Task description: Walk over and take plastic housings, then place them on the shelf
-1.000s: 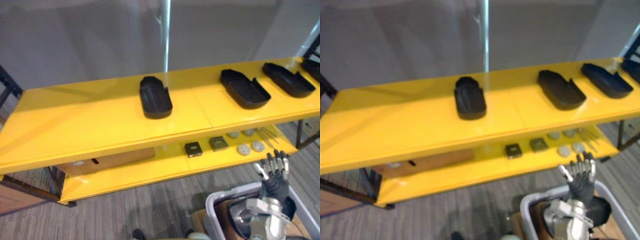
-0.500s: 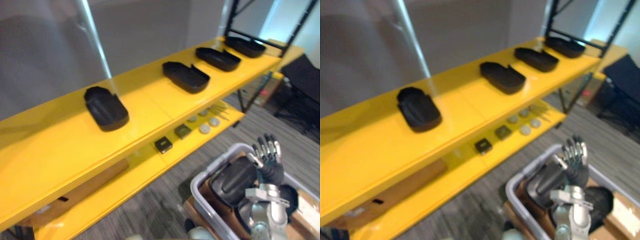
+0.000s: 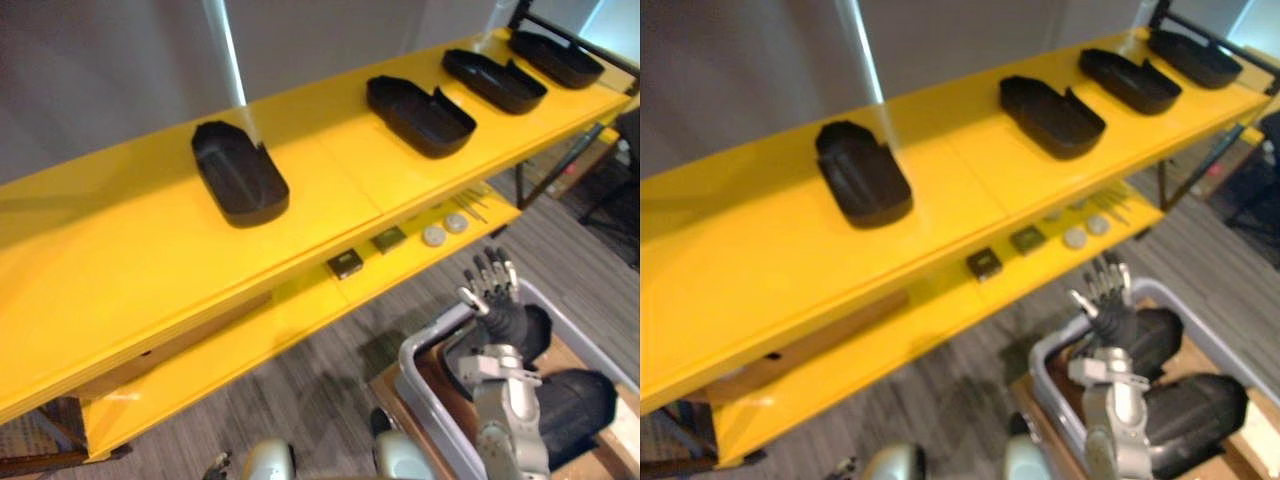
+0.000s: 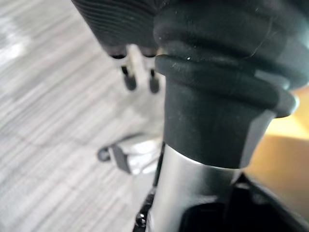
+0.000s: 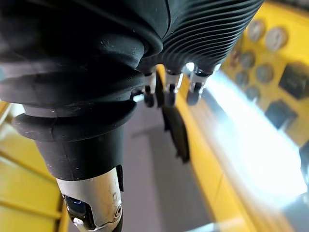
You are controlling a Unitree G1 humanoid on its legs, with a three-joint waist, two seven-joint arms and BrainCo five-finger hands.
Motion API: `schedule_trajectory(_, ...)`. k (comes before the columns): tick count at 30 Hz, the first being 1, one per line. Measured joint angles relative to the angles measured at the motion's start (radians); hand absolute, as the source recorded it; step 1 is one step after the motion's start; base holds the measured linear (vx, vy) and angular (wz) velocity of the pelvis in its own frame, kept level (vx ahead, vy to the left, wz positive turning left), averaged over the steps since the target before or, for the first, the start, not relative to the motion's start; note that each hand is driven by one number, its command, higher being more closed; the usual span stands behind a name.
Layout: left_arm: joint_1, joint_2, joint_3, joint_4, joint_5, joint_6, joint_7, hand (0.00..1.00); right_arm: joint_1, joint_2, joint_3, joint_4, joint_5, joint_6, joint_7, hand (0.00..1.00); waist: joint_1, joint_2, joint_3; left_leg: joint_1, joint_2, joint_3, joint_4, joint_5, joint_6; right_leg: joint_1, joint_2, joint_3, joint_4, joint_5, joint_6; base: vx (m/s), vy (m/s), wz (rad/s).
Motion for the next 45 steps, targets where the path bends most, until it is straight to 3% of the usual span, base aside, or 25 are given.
schedule_trajectory(1,0.002,0.011,0.001,-0.023,0.010,0.013,-0.008,0.00,0.019,0.017,0.006,-0.001,0.001,0.000,0.006,0.00,-0.002,-0.016,0.023,0.023,-0.002,0.045,0.003,-0.007,0.011,-0.016,-0.012,-0.042,0.030,0.015,-0.022,-0.24,0.188,-1.42)
schedule_trajectory(2,0.002,0.009,0.001,-0.034,0.009,0.044,-0.008,0.00,0.068,0.016,0.021,0.000,0.001,0.001,0.017,0.00,-0.004,-0.012,0.036,0.039,0.007,0.112,-0.007,-0.011,0.035,-0.040,-0.020,-0.122,0.002,0.087,-0.097,-0.26,0.185,-1.48)
schedule_trajectory(3,0.002,0.005,0.002,-0.033,0.006,0.054,-0.007,0.00,0.077,0.015,0.026,0.001,0.000,0.001,0.027,0.00,0.000,0.000,0.045,0.046,0.030,0.150,-0.019,-0.005,0.052,-0.035,-0.022,-0.144,-0.001,0.094,-0.108,-0.31,0.193,-1.54)
schedule_trajectory(5,-0.009,0.006,0.000,-0.030,-0.005,0.084,-0.005,0.00,0.138,0.021,0.061,0.000,0.002,-0.003,0.071,0.00,-0.013,0.000,0.053,0.048,0.035,0.248,-0.058,0.028,0.085,-0.075,-0.069,-0.280,0.267,-0.038,-0.125,-0.24,0.134,-1.15)
schedule_trajectory(7,-0.007,0.006,0.000,-0.019,-0.013,0.080,-0.006,0.00,0.151,0.021,0.091,0.001,0.002,-0.004,0.092,0.00,-0.004,-0.001,0.052,0.060,0.036,0.319,-0.119,0.073,0.094,-0.041,-0.117,-0.355,0.349,-0.099,-0.157,-0.17,0.076,-1.13)
schedule_trajectory(8,-0.007,0.006,0.000,-0.016,-0.026,0.077,-0.005,0.00,0.142,0.021,0.124,0.001,0.003,-0.007,0.095,0.00,0.001,-0.005,0.049,0.059,0.041,0.369,-0.162,0.106,0.096,0.003,-0.154,-0.386,0.340,-0.128,-0.163,-0.17,0.026,-1.20)
schedule_trajectory(11,-0.004,0.008,0.004,0.003,-0.072,0.065,-0.002,0.00,0.103,0.021,0.189,0.019,-0.001,-0.014,0.096,0.00,0.022,-0.005,0.045,0.041,0.065,0.455,-0.204,0.151,0.090,0.085,-0.231,-0.391,0.269,-0.139,-0.170,-0.18,-0.082,-1.20)
schedule_trajectory(12,0.007,0.009,0.012,0.010,-0.094,0.041,-0.002,0.00,0.075,0.022,0.213,0.041,-0.003,-0.015,0.096,0.00,0.036,-0.006,0.041,0.028,0.094,0.506,-0.206,0.169,0.076,0.120,-0.279,-0.381,0.211,-0.135,-0.170,-0.17,-0.183,-1.13)
schedule_trajectory(15,0.038,0.010,0.031,0.008,-0.134,0.018,-0.001,0.00,0.067,0.024,0.227,0.043,-0.004,-0.013,0.096,0.00,0.054,-0.004,0.035,-0.010,0.166,0.535,-0.147,0.185,0.052,0.124,-0.328,-0.381,0.119,-0.107,-0.153,-0.16,-0.312,-1.05)
schedule_trajectory(16,0.066,0.014,0.047,0.004,-0.161,0.007,-0.002,0.00,0.064,0.026,0.243,0.042,-0.004,-0.008,0.100,0.00,0.056,-0.017,0.028,-0.038,0.200,0.512,-0.084,0.187,0.048,0.108,-0.330,-0.384,0.052,-0.013,-0.134,-0.19,-0.492,-1.14)
schedule_trajectory(17,0.083,0.018,0.069,0.010,-0.179,0.005,-0.004,0.00,0.058,0.022,0.253,0.045,-0.006,0.003,0.116,0.00,0.054,-0.022,0.025,-0.071,0.224,0.452,-0.033,0.185,0.042,0.106,-0.310,-0.388,0.006,0.000,-0.062,-0.20,-0.519,-1.06)
schedule_trajectory(18,0.085,0.001,0.084,0.020,-0.184,0.007,-0.003,0.00,0.050,0.010,0.260,0.056,-0.008,0.009,0.118,0.00,0.056,-0.011,0.020,-0.084,0.238,0.409,-0.030,0.188,0.036,0.109,-0.285,-0.388,-0.025,-0.018,-0.025,-0.25,-0.587,-1.24)
schedule_trajectory(19,0.092,-0.038,0.119,0.037,-0.209,0.009,0.011,0.00,0.026,-0.010,0.269,0.083,-0.015,0.022,0.128,0.00,0.069,-0.006,0.019,-0.095,0.247,0.317,-0.042,0.183,0.027,0.103,-0.246,-0.381,-0.081,-0.024,0.044,-0.24,-0.445,-1.47)
schedule_trajectory(20,0.092,-0.066,0.131,0.042,-0.248,0.012,0.033,0.00,0.000,-0.043,0.271,0.107,-0.026,0.036,0.135,0.00,0.080,0.016,0.033,-0.084,0.244,0.212,-0.073,0.158,-0.013,0.093,-0.213,-0.356,-0.109,-0.029,0.060,-0.19,-0.338,-1.51)
schedule_trajectory(21,0.092,-0.078,0.132,0.045,-0.257,0.012,0.045,0.00,-0.010,-0.055,0.270,0.121,-0.031,0.044,0.135,0.00,0.080,0.025,0.038,-0.068,0.244,0.177,-0.093,0.151,-0.031,0.077,-0.193,-0.342,-0.098,-0.032,0.065,-0.16,-0.192,-1.24)
schedule_trajectory(22,0.092,-0.086,0.131,0.053,-0.293,0.011,0.066,0.00,-0.006,-0.070,0.266,0.134,-0.051,0.051,0.131,0.00,0.076,0.029,0.042,-0.037,0.242,0.153,-0.130,0.159,-0.076,0.046,-0.172,-0.318,-0.060,-0.044,0.060,-0.13,-0.183,-0.75)
schedule_trajectory(25,0.102,-0.098,0.131,0.055,-0.352,-0.007,0.108,0.00,0.053,-0.083,0.227,0.127,-0.072,0.048,0.087,0.00,0.070,0.018,0.048,0.013,0.211,0.124,-0.180,0.166,-0.146,0.022,-0.168,-0.298,-0.013,-0.091,0.058,-0.14,-0.106,-0.33)
schedule_trajectory(28,0.120,-0.121,0.153,0.053,-0.406,-0.031,0.120,0.00,0.074,-0.083,0.185,0.109,-0.107,0.048,0.047,0.00,0.066,0.002,0.053,0.027,0.159,0.075,-0.213,0.165,-0.148,0.022,-0.197,-0.311,-0.015,-0.088,0.070,-0.07,0.031,-0.07)
schedule_trajectory(31,0.121,-0.122,0.155,0.036,-0.356,-0.042,0.117,0.00,0.076,-0.082,0.099,0.109,-0.111,0.052,0.034,0.00,0.053,0.003,0.052,0.008,0.131,0.047,-0.223,0.176,-0.132,0.028,-0.217,-0.331,-0.032,-0.071,0.072,0.00,0.024,0.18)
schedule_trajectory(37,0.111,-0.109,0.129,-0.050,-0.314,-0.068,0.155,0.00,0.008,-0.077,-0.059,0.136,-0.112,0.053,-0.055,0.00,0.048,0.007,0.054,-0.046,0.088,-0.002,-0.272,0.252,-0.130,0.080,-0.257,-0.445,-0.150,0.026,0.088,0.05,0.021,0.41)
schedule_trajectory(42,0.102,-0.105,0.116,-0.101,-0.315,-0.068,0.176,0.00,-0.243,-0.098,-0.126,0.258,-0.111,0.080,-0.153,0.00,0.083,0.020,0.107,-0.065,0.076,-0.038,-0.356,0.335,-0.131,0.092,-0.258,-0.508,-0.177,0.031,0.081,-0.06,-0.017,0.39)
schedule_trajectory(45,0.071,-0.112,0.103,-0.105,-0.318,-0.059,0.182,0.00,-0.454,-0.175,-0.155,0.383,-0.101,0.117,-0.228,0.00,0.106,0.050,0.138,-0.106,0.066,-0.067,-0.407,0.386,-0.126,0.057,-0.261,-0.540,-0.172,0.029,0.070,-0.16,-0.004,0.35)
